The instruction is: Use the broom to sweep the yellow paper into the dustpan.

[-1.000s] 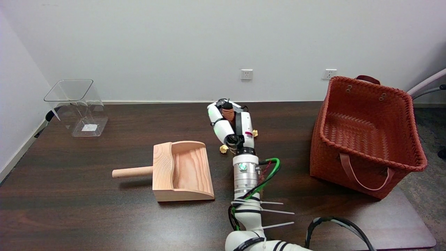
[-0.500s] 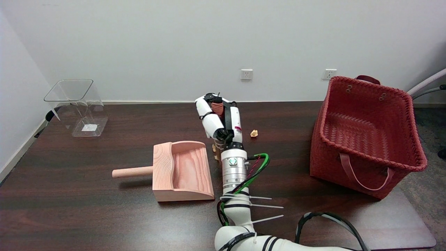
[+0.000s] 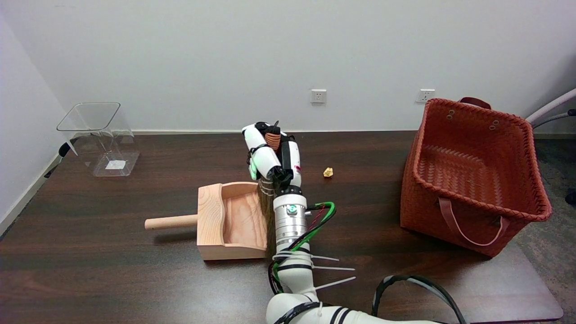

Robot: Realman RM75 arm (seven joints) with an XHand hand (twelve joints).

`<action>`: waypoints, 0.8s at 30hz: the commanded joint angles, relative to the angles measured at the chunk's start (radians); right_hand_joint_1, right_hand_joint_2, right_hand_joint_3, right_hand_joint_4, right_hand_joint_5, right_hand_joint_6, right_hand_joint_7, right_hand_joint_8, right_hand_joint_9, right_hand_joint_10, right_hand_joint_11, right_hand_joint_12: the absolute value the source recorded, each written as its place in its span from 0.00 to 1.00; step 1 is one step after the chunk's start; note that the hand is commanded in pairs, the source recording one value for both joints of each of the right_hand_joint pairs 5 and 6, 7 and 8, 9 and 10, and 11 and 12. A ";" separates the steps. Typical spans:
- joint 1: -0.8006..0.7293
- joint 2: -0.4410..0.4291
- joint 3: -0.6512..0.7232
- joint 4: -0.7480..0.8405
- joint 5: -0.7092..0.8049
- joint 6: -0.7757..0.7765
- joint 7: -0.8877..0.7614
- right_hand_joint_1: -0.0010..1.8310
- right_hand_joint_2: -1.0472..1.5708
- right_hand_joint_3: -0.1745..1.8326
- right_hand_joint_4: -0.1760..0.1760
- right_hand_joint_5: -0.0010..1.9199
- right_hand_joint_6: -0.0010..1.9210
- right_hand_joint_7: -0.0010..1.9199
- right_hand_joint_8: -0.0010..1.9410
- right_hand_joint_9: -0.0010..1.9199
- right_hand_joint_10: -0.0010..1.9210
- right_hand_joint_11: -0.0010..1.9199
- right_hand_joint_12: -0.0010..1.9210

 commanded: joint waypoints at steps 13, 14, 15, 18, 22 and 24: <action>-0.031 0.000 -0.006 0.175 -0.044 -0.005 0.036 0.38 1.00 0.25 0.50 1.00 1.00 1.00 0.99 1.00 1.00 1.00 1.00; -0.045 0.009 -0.007 0.216 -0.044 -0.006 -0.017 0.39 1.00 0.23 0.50 1.00 1.00 1.00 0.99 1.00 1.00 1.00 1.00; -0.060 0.018 -0.005 0.262 -0.043 -0.011 -0.079 0.39 1.00 0.23 0.50 1.00 1.00 1.00 0.99 1.00 1.00 1.00 1.00; -0.104 0.045 0.002 0.371 -0.046 -0.009 -0.207 0.40 1.00 0.22 0.50 1.00 1.00 1.00 0.99 1.00 1.00 1.00 1.00; -0.123 0.098 0.002 0.456 -0.065 -0.004 -0.284 0.40 1.00 0.21 0.50 1.00 1.00 1.00 0.99 1.00 1.00 1.00 1.00; -0.118 0.130 0.000 0.495 -0.077 -0.012 -0.295 0.41 1.00 0.20 0.50 1.00 1.00 1.00 0.99 1.00 1.00 1.00 1.00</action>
